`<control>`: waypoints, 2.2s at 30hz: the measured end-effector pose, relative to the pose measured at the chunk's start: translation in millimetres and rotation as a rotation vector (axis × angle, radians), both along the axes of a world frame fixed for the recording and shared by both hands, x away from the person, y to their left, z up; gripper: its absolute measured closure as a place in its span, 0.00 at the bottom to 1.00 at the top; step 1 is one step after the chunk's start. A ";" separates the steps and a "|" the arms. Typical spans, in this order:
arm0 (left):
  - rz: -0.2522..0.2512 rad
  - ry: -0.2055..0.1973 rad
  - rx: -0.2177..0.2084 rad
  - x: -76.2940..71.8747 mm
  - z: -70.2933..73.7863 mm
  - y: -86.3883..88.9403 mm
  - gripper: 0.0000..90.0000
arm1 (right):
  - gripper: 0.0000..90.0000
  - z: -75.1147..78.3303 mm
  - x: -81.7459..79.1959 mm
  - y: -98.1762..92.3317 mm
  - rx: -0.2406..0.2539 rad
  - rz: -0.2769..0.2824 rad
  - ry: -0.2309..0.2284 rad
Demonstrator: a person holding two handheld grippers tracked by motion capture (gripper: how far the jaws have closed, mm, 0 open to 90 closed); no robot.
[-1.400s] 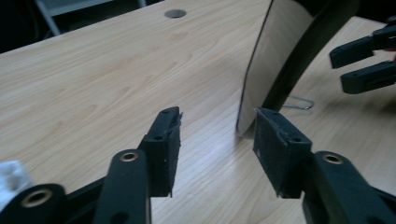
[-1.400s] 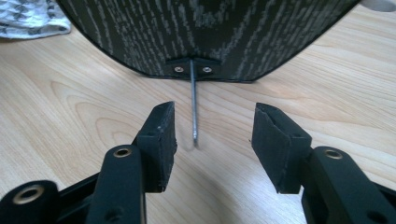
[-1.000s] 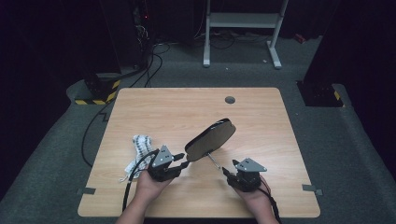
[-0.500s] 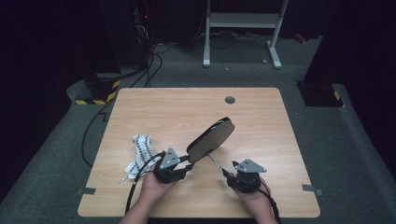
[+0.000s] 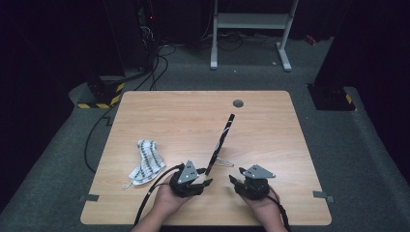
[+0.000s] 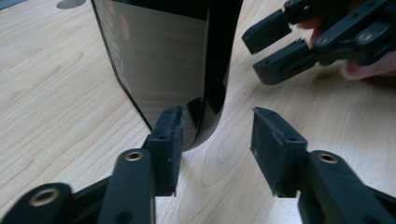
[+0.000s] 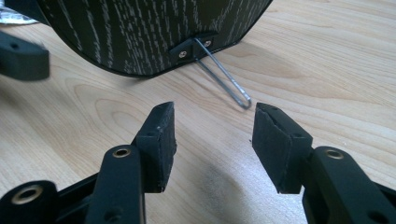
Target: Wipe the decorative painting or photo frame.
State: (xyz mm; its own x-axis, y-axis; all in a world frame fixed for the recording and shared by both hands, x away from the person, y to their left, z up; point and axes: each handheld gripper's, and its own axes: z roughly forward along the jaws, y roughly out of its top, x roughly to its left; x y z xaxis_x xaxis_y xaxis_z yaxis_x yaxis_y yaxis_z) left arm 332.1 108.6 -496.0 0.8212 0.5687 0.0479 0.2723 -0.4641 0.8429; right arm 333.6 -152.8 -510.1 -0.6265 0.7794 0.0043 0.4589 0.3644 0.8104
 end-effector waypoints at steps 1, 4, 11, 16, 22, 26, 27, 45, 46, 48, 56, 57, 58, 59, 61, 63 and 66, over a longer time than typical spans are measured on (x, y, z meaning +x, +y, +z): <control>0.002 0.003 -0.004 0.4 -0.1 1.2 0.58 | 0.55 0.0 -0.2 0.3 0.000 0.002 0.001; 0.008 0.007 -0.030 1.0 1.1 7.0 0.57 | 0.54 -0.7 -1.2 3.7 -0.005 0.014 -0.003; 0.048 -0.008 -0.052 -1.6 1.8 26.7 0.51 | 0.46 -5.0 -1.5 27.1 -0.021 0.076 -0.002; 0.105 0.010 -0.077 -3.0 -0.2 45.7 0.50 | 0.34 -1.7 -0.2 43.2 0.036 0.086 -0.001; 0.162 0.030 -0.094 -13.0 -2.5 67.7 0.49 | 0.27 9.1 5.0 58.0 0.098 0.094 -0.035; 0.188 0.027 -0.073 -18.8 -4.1 75.9 0.49 | 0.25 13.0 10.0 67.3 0.111 0.068 -0.051; 0.194 0.027 -0.074 -20.2 -4.3 78.1 0.49 | 0.25 13.1 11.3 68.7 0.112 0.061 -0.051; 0.162 0.027 -0.072 -9.4 -4.4 64.8 0.50 | 0.26 10.9 8.1 52.9 0.119 0.037 -0.048; 0.158 0.022 -0.066 -7.9 -4.0 62.5 0.50 | 0.26 11.1 7.3 49.7 0.118 0.031 -0.051; 0.155 0.018 -0.062 -5.4 -3.5 57.6 0.50 | 0.26 11.2 5.6 43.7 0.119 0.017 -0.055; 0.193 0.037 -0.061 8.0 -4.3 46.4 0.49 | 0.28 8.6 4.1 13.8 0.122 -0.089 -0.045; 0.197 0.037 -0.059 9.0 -4.2 45.9 0.49 | 0.28 8.5 4.5 10.1 0.125 -0.102 -0.044; 0.203 0.040 -0.061 10.0 -4.2 45.3 0.49 | 0.29 8.4 5.2 7.3 0.124 -0.112 -0.047; 0.206 0.042 -0.063 10.6 -4.2 45.0 0.49 | 0.29 8.5 5.9 3.5 0.128 -0.129 -0.045; 0.210 0.044 -0.065 10.8 -4.1 45.1 0.49 | 0.29 8.7 7.8 -2.3 0.129 -0.148 -0.048; 0.212 0.040 -0.063 10.0 -3.7 45.8 0.49 | 0.30 8.9 9.8 -6.2 0.131 -0.159 -0.050; 0.207 0.048 -0.066 9.1 -3.7 47.9 0.48 | 0.30 9.4 13.4 -12.1 0.132 -0.182 -0.053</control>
State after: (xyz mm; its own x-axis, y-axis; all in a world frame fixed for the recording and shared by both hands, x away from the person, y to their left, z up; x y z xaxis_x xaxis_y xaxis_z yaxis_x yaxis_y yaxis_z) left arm 341.2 156.6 -499.6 0.6869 0.7261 -0.0315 0.3965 -0.3380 0.8536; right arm 347.0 -164.9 -500.7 -0.4777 0.8745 0.0842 0.4627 0.1689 0.8703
